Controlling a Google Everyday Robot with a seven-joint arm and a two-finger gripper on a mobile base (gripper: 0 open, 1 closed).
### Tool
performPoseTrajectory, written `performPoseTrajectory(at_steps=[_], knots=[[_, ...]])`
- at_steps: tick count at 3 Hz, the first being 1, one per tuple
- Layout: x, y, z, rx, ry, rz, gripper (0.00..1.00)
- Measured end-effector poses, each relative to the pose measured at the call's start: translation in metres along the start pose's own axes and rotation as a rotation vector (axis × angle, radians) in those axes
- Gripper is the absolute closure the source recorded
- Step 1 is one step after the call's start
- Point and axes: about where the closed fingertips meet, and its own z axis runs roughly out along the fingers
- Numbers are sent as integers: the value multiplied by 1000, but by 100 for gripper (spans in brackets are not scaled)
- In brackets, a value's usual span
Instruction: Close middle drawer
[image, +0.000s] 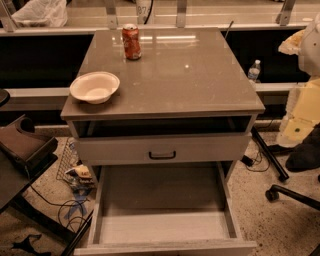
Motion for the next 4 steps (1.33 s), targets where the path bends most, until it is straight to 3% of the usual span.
performPoseTrajectory(at_steps=[2,4], knots=[[3,5,11,9,2,-12,0],[45,52,88,31,24,-88,0]])
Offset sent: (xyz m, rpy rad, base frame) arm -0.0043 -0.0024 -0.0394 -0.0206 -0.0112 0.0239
